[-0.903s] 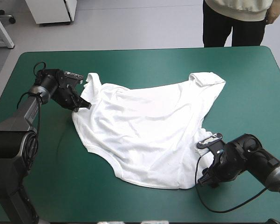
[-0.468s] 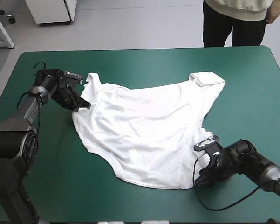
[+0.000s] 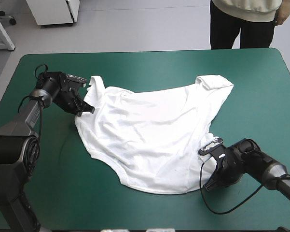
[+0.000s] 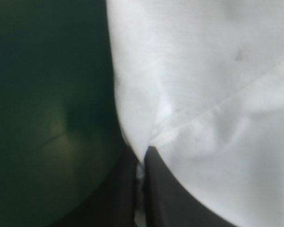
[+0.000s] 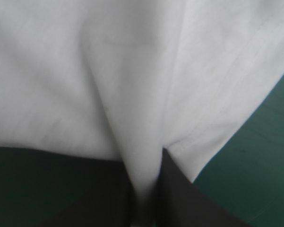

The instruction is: Fold the cloth

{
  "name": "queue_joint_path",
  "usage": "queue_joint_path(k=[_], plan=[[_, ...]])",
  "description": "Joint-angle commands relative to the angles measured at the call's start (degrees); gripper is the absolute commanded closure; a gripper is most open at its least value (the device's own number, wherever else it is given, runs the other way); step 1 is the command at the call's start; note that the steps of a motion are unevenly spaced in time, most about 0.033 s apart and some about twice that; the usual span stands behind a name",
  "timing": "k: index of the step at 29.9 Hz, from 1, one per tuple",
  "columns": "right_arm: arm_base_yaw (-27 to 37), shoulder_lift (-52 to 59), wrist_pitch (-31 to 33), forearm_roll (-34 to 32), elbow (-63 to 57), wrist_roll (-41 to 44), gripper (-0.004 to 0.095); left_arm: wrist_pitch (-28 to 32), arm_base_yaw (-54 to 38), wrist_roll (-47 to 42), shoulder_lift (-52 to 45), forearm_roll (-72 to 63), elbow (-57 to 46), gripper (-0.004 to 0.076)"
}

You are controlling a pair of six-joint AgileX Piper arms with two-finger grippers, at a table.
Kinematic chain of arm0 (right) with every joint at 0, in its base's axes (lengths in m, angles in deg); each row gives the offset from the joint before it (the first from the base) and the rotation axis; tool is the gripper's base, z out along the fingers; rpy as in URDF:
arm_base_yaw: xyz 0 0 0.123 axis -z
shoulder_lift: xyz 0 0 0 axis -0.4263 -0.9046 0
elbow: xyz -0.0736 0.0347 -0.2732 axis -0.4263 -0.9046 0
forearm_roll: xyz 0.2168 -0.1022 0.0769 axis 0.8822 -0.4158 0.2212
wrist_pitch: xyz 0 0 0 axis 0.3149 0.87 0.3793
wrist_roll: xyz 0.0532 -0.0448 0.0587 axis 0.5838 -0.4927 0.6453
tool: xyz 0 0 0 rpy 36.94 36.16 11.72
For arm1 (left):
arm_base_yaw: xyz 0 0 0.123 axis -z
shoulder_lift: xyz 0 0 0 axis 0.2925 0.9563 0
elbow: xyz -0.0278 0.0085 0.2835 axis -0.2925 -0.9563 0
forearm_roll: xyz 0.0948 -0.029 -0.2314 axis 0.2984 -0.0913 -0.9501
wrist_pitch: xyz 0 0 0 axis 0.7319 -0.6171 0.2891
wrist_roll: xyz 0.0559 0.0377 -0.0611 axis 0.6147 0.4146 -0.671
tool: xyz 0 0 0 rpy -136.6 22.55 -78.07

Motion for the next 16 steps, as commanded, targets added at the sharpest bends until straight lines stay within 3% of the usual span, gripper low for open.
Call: queue_joint_path(k=[1, 8, 16], plan=[[-0.20, -0.20, -2.11, 5.78, -3.56, 0.10, 0.0921, 0.09, 0.01, -0.23, -3.34, -1.78, 1.71, 0.0733], [-0.20, 10.85, -2.52, 6.03, -1.08, 3.54, 0.0921, 1.02, 0.01, -0.23, -7.45, -2.93, 1.71, 0.0733], [-0.09, 18.46, -3.48, 4.49, 14.96, 3.64, 0.0921, -0.46, 0.01, -0.10, -17.31, -4.37, 1.71, 0.0733]])
